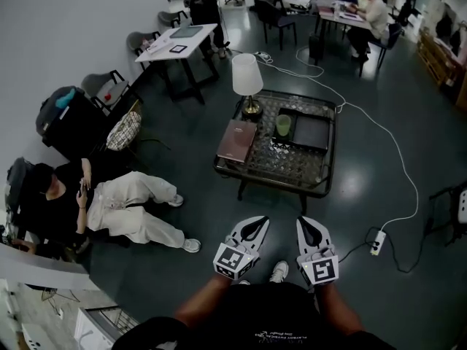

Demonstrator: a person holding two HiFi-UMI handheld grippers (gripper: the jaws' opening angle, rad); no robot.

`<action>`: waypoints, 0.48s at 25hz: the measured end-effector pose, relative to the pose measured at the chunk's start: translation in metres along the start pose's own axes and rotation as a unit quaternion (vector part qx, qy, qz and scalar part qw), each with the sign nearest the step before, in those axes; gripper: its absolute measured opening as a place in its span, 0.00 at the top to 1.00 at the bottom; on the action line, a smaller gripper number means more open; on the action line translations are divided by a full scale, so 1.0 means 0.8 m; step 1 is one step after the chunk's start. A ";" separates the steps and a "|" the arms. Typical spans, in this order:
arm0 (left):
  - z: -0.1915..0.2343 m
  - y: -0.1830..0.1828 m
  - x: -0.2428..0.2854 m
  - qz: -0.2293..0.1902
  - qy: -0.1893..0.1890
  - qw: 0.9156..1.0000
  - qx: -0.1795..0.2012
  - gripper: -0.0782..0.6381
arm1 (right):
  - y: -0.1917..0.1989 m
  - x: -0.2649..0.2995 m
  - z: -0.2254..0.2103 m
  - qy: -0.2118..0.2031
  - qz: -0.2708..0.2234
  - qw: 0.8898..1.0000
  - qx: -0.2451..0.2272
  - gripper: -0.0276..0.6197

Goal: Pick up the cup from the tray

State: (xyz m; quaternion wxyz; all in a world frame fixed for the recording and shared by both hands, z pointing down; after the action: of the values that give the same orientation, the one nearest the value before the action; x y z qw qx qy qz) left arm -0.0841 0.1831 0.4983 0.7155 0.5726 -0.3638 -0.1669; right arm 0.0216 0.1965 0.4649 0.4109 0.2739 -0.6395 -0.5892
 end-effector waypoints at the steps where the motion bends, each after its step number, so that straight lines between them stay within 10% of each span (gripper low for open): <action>1: -0.002 -0.001 0.006 0.000 -0.002 1.000 -0.003 0.88 | 0.000 0.001 -0.007 -0.003 -0.003 1.000 0.000 0.96; 12: -0.014 -0.023 0.038 -0.005 -0.014 1.000 -0.014 0.88 | -0.010 0.006 -0.046 -0.015 0.004 1.000 0.002 0.96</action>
State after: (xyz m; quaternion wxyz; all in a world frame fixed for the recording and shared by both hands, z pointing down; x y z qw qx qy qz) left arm -0.0521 0.1657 0.4905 0.7179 0.5617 -0.3682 -0.1835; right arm 0.0492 0.1721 0.4571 0.4032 0.2634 -0.6474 -0.5907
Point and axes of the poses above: the fingertips, and each gripper's own axes: x forward along the fingers, z to its left, y out of its underside, the point moved 2 cm from there along -x, backward along the fingers, and after that the axes turned 13 degrees about z, right-handed, at the moved point
